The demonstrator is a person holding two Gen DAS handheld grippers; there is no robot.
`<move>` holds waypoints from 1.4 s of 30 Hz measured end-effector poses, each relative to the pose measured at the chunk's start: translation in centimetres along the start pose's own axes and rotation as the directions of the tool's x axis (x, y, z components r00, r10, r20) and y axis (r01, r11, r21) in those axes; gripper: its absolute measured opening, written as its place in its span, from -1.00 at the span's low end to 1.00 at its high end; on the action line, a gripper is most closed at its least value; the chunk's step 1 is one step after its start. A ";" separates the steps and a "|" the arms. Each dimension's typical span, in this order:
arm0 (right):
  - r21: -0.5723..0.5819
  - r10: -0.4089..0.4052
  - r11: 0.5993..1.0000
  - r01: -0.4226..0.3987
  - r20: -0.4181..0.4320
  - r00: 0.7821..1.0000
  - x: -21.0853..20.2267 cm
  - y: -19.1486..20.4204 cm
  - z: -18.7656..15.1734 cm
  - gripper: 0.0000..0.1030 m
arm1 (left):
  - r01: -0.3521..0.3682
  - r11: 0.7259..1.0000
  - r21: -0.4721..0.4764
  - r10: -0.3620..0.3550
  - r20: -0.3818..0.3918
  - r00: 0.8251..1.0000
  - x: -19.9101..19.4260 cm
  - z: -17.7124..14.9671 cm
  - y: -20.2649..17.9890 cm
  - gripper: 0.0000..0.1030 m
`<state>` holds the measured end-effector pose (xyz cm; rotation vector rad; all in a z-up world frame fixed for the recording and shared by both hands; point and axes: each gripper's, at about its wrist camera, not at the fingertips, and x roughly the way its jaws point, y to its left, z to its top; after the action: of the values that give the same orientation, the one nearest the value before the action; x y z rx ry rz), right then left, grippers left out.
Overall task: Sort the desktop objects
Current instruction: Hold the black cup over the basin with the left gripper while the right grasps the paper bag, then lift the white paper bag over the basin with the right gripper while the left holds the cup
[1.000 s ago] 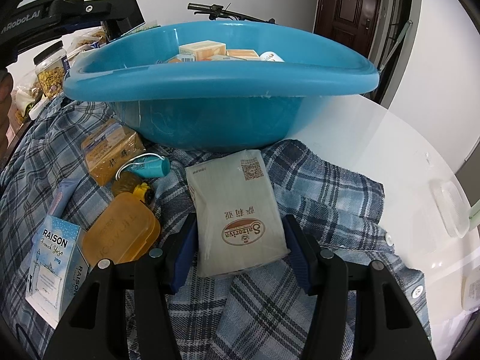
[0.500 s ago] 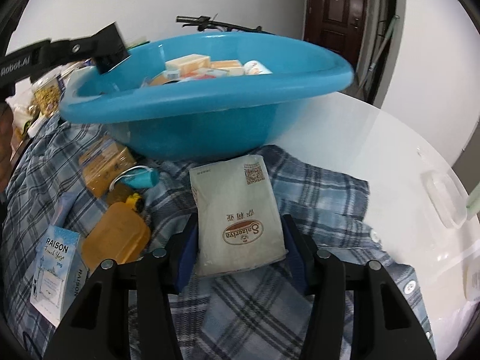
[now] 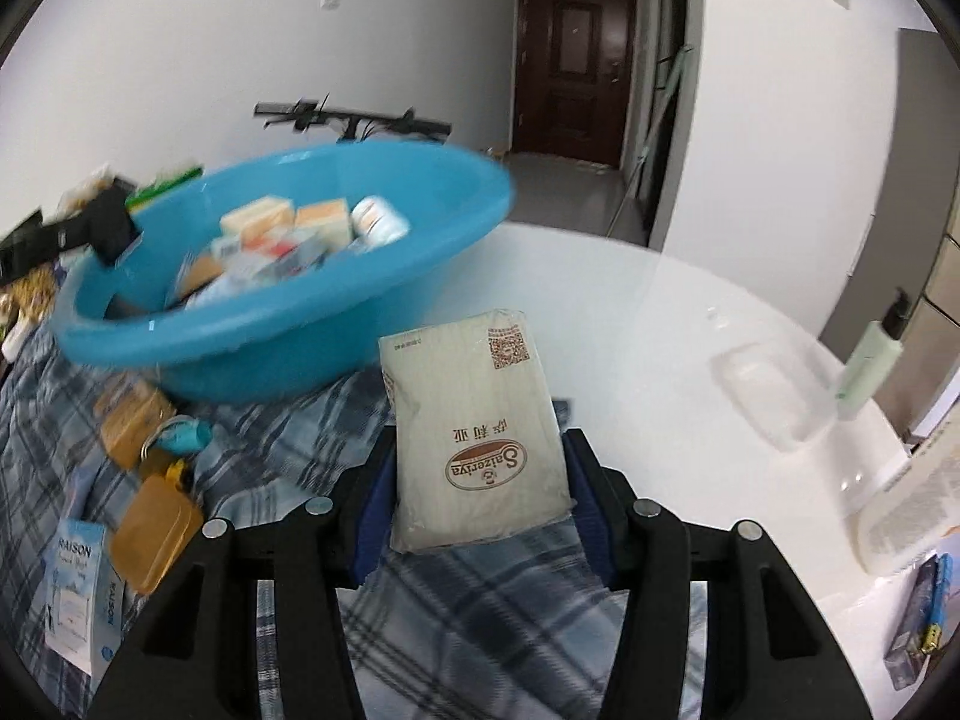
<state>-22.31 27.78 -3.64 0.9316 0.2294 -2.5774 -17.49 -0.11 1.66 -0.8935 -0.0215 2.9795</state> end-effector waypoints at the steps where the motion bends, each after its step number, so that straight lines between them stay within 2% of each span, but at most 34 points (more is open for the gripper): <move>1: 0.009 -0.003 1.000 0.003 0.008 1.000 -0.4 -0.4 0.3 0.00 | -0.002 1.000 0.006 0.002 -0.002 1.000 0.1 -0.1 -0.1 -0.36; 6: 0.014 -0.022 1.000 0.021 0.095 0.995 -3.7 0.0 3.2 0.00 | -0.002 1.000 -0.003 0.002 -0.003 1.000 0.1 -0.1 0.2 -0.36; 12: -0.012 0.041 0.999 -0.039 0.214 0.976 -7.2 2.9 9.4 0.00 | -0.020 1.000 -0.024 0.020 0.011 1.000 -0.2 0.0 1.0 -0.36; 17: -0.026 0.077 0.997 -0.073 0.263 0.962 -8.1 5.3 13.5 0.00 | -0.014 0.998 -0.059 0.014 0.011 1.000 -0.3 0.2 1.9 -0.36; 19: -0.003 0.115 0.993 -0.119 0.272 0.955 -8.0 5.5 14.6 0.00 | -0.010 0.998 -0.069 0.011 0.011 1.000 -0.3 0.3 2.2 -0.36; 21: -0.014 0.141 0.990 -0.142 0.256 0.956 -7.2 6.2 14.8 0.00 | -0.012 0.998 -0.069 0.013 0.011 1.000 -0.4 0.3 2.3 -0.36; 25: -0.065 0.143 0.989 -0.134 0.183 0.973 -4.0 7.6 13.2 0.00 | -0.029 0.998 -0.063 0.030 0.013 0.999 -0.9 0.5 2.2 -0.36; 29: -0.040 0.169 0.985 -0.165 0.117 0.979 -1.5 7.3 12.2 0.00 | -0.040 0.997 -0.069 0.041 0.020 0.999 -1.1 0.6 2.4 -0.36; 36: -0.047 0.173 0.985 -0.169 0.102 0.980 -0.5 8.1 11.6 0.00 | -0.046 0.994 -0.098 0.046 0.000 0.999 -0.3 0.3 3.1 -0.36; 39: -0.029 0.230 0.973 -0.228 0.093 0.969 -0.3 8.1 11.6 0.00 | -0.045 0.994 -0.096 0.045 -0.003 0.999 -0.2 0.2 3.0 -0.36; 42: -0.043 0.201 0.979 -0.197 0.097 0.975 -0.3 8.5 11.5 0.00 | -0.040 0.995 -0.089 0.040 0.000 0.999 -0.3 0.2 2.8 -0.36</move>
<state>-25.31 16.90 5.20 0.7680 0.1417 -2.4201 -17.42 -2.94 1.92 -0.9101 -0.1387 3.0381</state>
